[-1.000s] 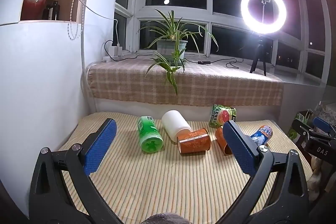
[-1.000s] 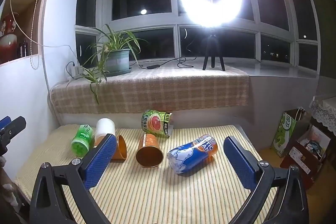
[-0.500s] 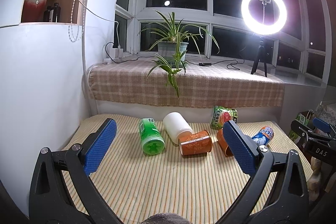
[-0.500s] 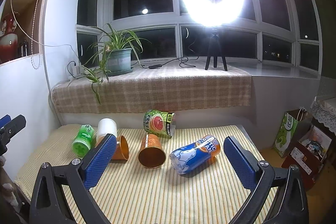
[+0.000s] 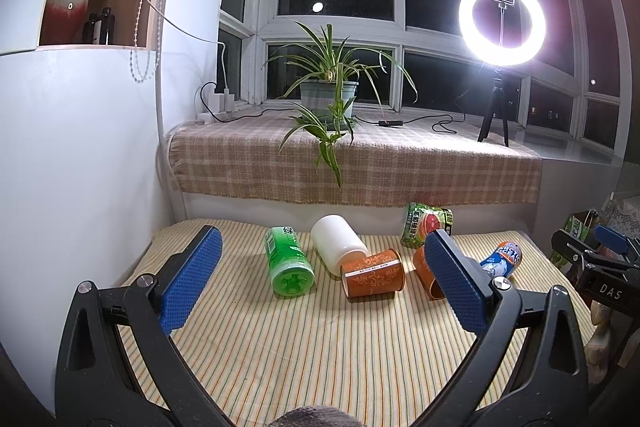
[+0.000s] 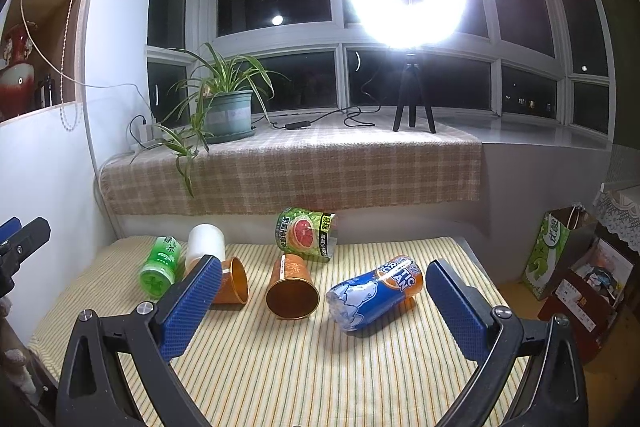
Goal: Flip cup upright
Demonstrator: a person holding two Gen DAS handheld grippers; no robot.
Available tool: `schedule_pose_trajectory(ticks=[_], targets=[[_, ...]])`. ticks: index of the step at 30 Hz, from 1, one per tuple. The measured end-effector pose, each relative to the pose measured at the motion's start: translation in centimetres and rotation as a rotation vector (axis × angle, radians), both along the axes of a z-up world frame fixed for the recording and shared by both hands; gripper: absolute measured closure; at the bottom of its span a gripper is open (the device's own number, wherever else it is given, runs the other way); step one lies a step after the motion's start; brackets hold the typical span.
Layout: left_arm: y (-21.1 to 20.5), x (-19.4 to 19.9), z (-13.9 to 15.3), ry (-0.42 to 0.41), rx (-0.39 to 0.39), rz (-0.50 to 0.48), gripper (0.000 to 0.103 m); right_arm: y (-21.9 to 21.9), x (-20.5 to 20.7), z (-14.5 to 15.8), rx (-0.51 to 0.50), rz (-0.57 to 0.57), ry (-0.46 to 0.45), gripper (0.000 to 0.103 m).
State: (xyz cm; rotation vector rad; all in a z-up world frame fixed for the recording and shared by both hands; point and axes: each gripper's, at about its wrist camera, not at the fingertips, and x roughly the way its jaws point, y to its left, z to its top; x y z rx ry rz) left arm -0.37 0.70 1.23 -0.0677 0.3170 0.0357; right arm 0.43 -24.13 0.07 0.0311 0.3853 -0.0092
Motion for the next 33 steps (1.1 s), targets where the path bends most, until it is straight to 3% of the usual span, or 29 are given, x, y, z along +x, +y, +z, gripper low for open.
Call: schedule_pose_trajectory(ticks=[33], targets=[[0.3, 0.4, -0.9, 0.011, -0.001, 0.009, 0.000, 0.9, 0.9, -0.9, 0.002, 0.030, 0.023, 0.000]])
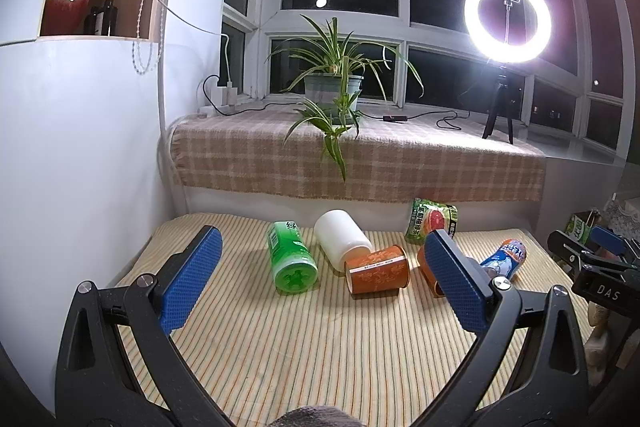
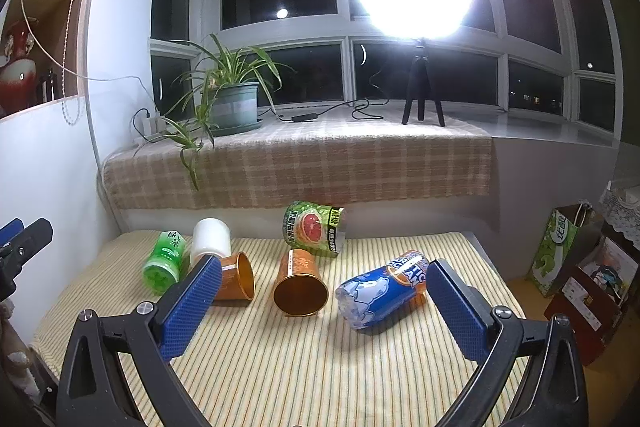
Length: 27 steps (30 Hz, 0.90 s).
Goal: Flip cup upright
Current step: 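Move the right gripper toward the white cup lying on its side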
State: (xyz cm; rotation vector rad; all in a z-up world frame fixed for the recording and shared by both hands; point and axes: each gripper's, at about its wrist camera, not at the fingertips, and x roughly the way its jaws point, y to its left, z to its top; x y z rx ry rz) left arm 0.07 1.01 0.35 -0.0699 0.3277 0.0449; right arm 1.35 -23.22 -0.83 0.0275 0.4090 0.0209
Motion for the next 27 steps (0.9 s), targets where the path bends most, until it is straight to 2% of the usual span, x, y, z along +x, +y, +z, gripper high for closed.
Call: schedule_pose_trajectory(ticks=[9, 16, 23, 27], targets=[[0.6, 0.7, -0.7, 0.023, -0.005, 0.018, 0.000, 1.4, 2.1, -0.4, -0.008, 0.051, 0.036, 0.000], [2.2, 1.3, -1.7, 0.059, -0.020, 0.043, 0.000, 3.7, 5.6, -0.9, -0.030, 0.148, 0.091, 0.000], [4.8, 1.7, -3.6, 0.132, -0.053, 0.076, 0.000, 6.9, 11.6, -2.3, -0.006, 0.289, 0.221, 0.000], [6.9, 1.5, -4.5, 0.178, -0.108, 0.096, 0.000, 8.5, 15.5, -3.0, 0.015, 0.363, 0.316, 0.000]])
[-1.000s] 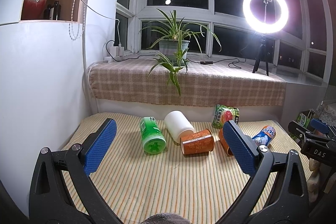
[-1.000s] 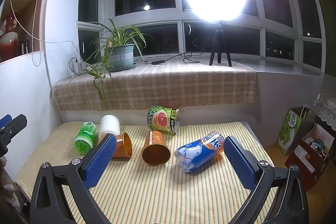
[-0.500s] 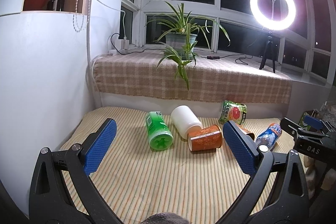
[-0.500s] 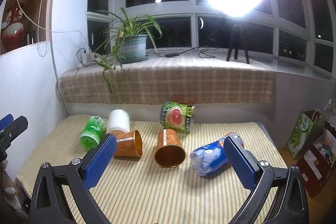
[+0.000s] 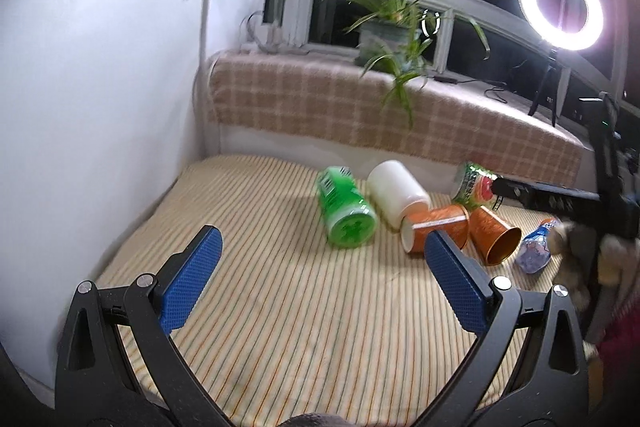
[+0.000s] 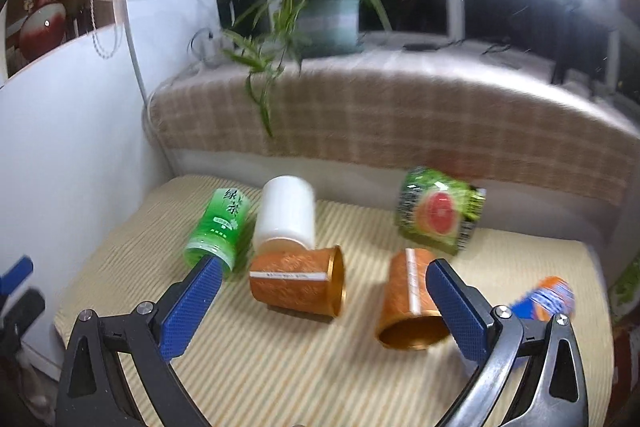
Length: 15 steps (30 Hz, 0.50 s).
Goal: Flip cup upright
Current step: 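Move the right gripper toward the white cup lying on its side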
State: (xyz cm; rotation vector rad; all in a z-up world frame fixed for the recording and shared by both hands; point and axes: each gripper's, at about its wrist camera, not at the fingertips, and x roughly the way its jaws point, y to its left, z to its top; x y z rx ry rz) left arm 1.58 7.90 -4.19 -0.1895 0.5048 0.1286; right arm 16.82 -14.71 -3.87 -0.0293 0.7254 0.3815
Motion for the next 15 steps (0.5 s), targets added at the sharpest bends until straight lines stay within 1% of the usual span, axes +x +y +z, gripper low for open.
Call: schedule_pose_trajectory(ticks=[2, 4, 5, 8, 15], targets=[[0.9, -0.2, -0.6, 0.019, -0.023, 0.013, 0.000, 0.8, 2.1, -0.4, 0.014, 0.045, 0.062, 0.000], [1.4, -0.4, -1.1, 0.035, -0.025, 0.026, 0.000, 1.6, 4.5, -1.1, 0.022, 0.067, 0.131, 0.000], [1.6, -0.4, -1.3, 0.044, -0.026, 0.032, 0.000, 1.8, 5.0, -1.3, 0.026, 0.071, 0.150, 0.000], [2.2, -0.7, -2.0, 0.064, -0.032, 0.046, 0.000, 2.8, 8.3, -2.4, 0.045, 0.094, 0.258, 0.000], [3.6, -0.6, -3.1, 0.095, -0.043, 0.077, 0.000, 5.2, 12.9, -4.8, 0.076, 0.141, 0.407, 0.000]])
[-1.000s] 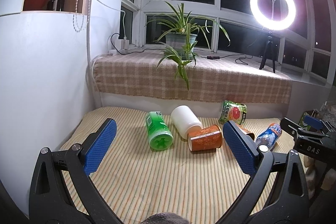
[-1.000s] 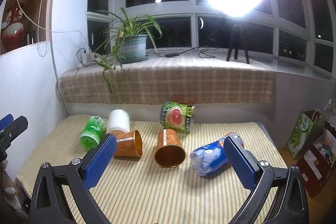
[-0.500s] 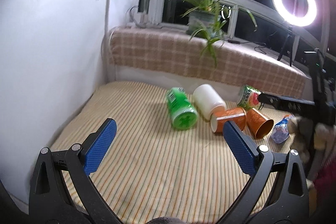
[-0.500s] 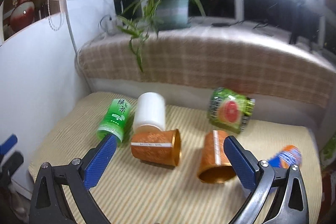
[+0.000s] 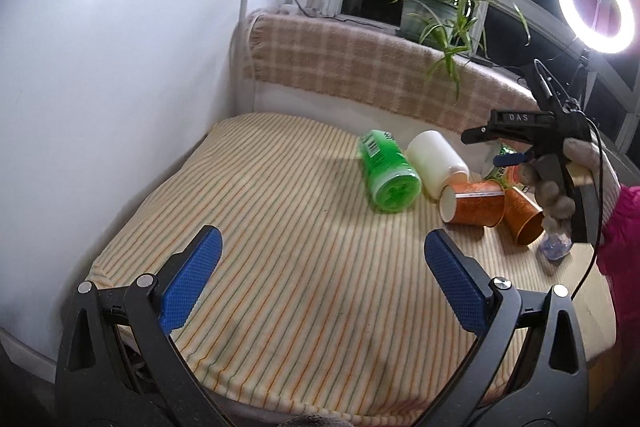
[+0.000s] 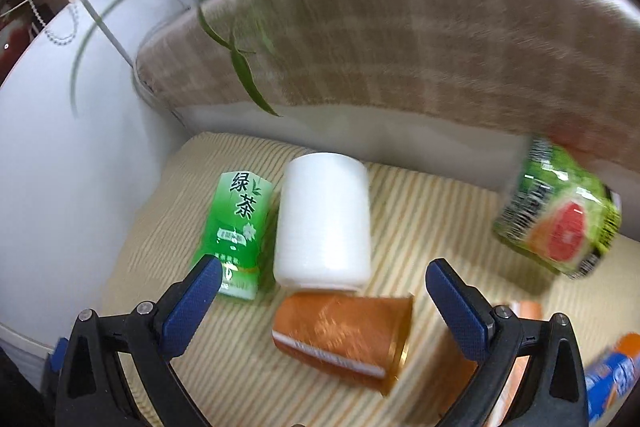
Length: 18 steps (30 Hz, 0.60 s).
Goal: Flip cup upright
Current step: 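Move the right gripper toward the white cup lying on its side, then close the right gripper around the white cup's body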
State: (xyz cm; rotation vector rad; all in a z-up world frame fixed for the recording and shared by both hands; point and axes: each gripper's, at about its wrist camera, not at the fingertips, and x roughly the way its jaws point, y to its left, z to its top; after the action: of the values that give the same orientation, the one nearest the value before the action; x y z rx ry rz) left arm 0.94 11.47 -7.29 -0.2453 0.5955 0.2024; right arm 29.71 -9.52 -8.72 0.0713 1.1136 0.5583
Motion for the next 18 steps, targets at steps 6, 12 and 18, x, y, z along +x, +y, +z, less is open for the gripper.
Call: schedule_pose_trajectory(ticks=[6, 12, 18], targets=[[1.0, 0.2, -0.4, 0.012, 0.004, 0.027, 0.000, 0.7, 2.7, -2.2, 0.025, -0.011, 0.098, 0.005], [1.5, 0.4, -0.6, 0.023, 0.007, 0.039, 0.000, 1.7, 4.9, -4.4, 0.030, -0.005, 0.166, 0.008], [1.7, 0.9, -0.7, 0.034, 0.005, 0.039, 0.000, 2.8, 5.8, -5.6, 0.019, 0.017, 0.203, 0.016]])
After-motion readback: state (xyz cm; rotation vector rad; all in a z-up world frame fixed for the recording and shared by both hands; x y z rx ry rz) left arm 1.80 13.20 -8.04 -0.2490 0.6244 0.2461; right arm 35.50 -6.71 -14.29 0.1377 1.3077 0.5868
